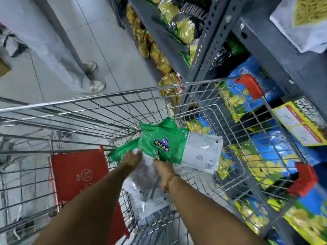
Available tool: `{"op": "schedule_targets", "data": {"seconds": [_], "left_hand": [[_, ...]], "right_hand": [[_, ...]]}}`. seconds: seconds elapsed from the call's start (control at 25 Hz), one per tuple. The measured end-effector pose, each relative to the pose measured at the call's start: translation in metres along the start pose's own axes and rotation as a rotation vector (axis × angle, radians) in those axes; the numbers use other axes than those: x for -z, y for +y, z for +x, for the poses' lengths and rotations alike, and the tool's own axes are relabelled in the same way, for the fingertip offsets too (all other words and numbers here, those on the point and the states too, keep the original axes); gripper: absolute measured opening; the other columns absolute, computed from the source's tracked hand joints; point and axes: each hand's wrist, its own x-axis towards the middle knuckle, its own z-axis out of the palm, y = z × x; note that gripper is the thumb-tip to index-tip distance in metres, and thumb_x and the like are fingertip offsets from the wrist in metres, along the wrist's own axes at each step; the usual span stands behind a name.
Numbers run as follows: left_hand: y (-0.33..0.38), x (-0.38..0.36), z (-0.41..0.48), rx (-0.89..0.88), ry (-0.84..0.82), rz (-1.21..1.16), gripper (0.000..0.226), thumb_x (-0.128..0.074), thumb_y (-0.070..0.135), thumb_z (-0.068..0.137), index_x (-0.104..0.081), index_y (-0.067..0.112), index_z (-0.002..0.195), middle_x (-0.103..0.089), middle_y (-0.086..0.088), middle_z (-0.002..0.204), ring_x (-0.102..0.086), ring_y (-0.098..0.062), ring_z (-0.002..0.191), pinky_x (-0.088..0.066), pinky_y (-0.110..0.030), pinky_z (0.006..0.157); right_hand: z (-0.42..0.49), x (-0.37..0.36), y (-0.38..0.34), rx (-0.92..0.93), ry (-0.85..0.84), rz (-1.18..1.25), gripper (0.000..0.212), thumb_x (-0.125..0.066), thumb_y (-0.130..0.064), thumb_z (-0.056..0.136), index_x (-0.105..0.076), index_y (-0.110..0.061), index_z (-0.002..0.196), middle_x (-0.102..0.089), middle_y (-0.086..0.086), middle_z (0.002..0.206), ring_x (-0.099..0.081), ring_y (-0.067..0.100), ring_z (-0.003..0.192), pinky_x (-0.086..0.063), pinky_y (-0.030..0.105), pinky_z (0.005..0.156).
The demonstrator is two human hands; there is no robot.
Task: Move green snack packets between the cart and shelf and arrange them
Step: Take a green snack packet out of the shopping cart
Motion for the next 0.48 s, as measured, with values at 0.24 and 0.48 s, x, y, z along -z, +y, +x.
{"op": "schedule_targets", "data": {"seconds": [0.24,0.48], "left_hand": [[0.006,-0.007,-0.054,-0.032,-0.035,-0.267,0.024,-0.047,0.028,0.092,-0.055,0.005,0.096,-0.057,-0.01,0.075,-0.051,-0.019,0.06,-0.04,-0.023,0.05],[0.076,-0.019,-0.162,-0.426,0.137,-0.458,0.036,-0.053,0.034,0.087,-0.055,0.011,0.114,-0.061,-0.018,0.114,-0.057,-0.03,0.106,-0.046,-0.044,0.094]], "right_hand": [[-0.046,0.032,-0.013,0.0,0.076,0.11,0.033,-0.057,0.002,0.084,-0.05,0.008,0.115,-0.063,0.016,0.103,-0.06,0.028,0.1,-0.05,0.031,0.082],[-0.15,0.1,-0.043,0.447,0.317,0.289,0.028,-0.051,-0.011,0.072,-0.046,-0.005,0.099,-0.06,0.017,0.1,-0.056,0.027,0.09,-0.034,0.03,0.07]]}}
